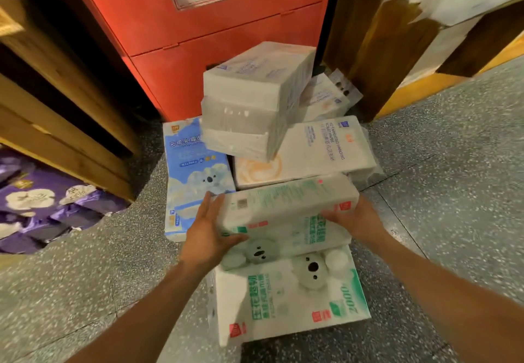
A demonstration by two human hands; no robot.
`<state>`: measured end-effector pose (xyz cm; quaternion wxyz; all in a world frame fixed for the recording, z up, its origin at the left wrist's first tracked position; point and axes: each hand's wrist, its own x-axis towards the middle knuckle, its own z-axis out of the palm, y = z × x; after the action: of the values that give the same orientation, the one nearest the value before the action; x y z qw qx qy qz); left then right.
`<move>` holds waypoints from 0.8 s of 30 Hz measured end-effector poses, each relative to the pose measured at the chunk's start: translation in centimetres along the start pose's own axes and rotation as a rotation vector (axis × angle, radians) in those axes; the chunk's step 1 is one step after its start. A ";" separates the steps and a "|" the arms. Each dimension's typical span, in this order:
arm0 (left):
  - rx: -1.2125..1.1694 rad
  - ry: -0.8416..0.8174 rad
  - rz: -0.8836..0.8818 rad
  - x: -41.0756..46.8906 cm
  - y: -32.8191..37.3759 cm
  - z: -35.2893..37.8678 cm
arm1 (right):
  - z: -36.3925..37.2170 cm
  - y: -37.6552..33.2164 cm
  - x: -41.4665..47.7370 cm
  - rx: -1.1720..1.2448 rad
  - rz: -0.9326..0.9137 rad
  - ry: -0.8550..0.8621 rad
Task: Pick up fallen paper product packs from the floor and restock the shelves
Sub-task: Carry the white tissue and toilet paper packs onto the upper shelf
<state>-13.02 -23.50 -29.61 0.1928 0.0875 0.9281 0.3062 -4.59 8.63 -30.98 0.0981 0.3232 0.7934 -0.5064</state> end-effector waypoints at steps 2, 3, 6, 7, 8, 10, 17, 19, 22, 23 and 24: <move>-0.069 0.042 0.012 -0.5 0.3 -0.7 | -0.3 -0.9 -0.9 0.078 -0.004 0.009; -0.087 0.070 0.003 -1.0 0.9 -1.5 | -0.6 -1.6 -1.3 0.114 -0.015 0.006; -0.119 0.152 -0.001 -3.4 4.0 -5.7 | -2.5 -5.2 -3.9 0.188 -0.044 0.029; -0.142 0.174 -0.010 -4.6 5.5 -7.8 | -3.5 -6.9 -5.1 0.207 -0.048 0.038; -0.168 0.202 -0.021 -5.8 7.1 -10.1 | -4.8 -9.0 -6.5 0.216 -0.058 0.047; -0.237 0.275 -0.062 -8.6 10.7 -15.4 | -7.6 -14.0 -9.7 0.220 -0.081 0.058; -0.447 0.492 -0.167 -20.7 23.8 -37.1 | -17.2 -37.0 -22.1 0.291 -0.245 -0.102; -0.434 0.575 -0.146 -24.5 27.6 -43.4 | -19.5 -43.7 -26.5 0.281 -0.294 -0.176; -0.410 0.691 -0.134 -30.5 32.9 -52.2 | -22.5 -51.7 -32.4 0.284 -0.365 -0.252; -0.418 0.730 -0.147 -32.8 34.6 -54.7 | -23.2 -54.2 -34.5 0.286 -0.391 -0.245; -0.411 0.771 -0.162 -34.9 35.8 -57.0 | -23.9 -56.6 -36.5 0.290 -0.430 -0.242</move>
<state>-3.13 -35.28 44.64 -0.1307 -0.1461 0.8559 0.4785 -6.97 -1.50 39.73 0.0354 0.0952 0.7456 -0.6586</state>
